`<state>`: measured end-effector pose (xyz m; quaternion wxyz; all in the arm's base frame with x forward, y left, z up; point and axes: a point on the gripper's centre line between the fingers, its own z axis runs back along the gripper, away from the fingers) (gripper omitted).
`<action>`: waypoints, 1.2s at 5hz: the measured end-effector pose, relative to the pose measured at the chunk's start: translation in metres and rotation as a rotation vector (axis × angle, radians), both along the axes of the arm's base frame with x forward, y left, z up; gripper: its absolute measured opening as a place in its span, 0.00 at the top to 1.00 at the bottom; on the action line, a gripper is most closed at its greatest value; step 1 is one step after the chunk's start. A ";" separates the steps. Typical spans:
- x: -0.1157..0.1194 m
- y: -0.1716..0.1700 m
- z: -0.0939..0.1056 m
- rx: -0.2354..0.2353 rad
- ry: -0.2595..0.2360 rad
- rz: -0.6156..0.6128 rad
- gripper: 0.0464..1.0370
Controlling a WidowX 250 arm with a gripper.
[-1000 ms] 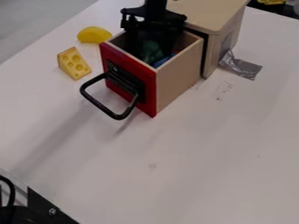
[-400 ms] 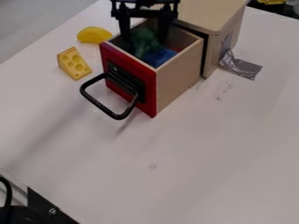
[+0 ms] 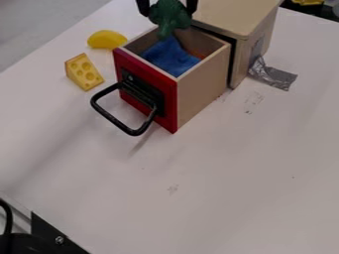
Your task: Remove the food from the drawer and put on the table
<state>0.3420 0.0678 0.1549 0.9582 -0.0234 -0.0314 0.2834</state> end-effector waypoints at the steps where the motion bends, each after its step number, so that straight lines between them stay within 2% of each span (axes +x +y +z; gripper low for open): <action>1: -0.016 -0.012 0.010 -0.011 -0.008 -0.056 0.12; 3: -0.049 -0.049 -0.001 0.015 0.029 -0.184 0.12; 6: -0.117 -0.088 -0.018 0.053 0.043 -0.366 0.12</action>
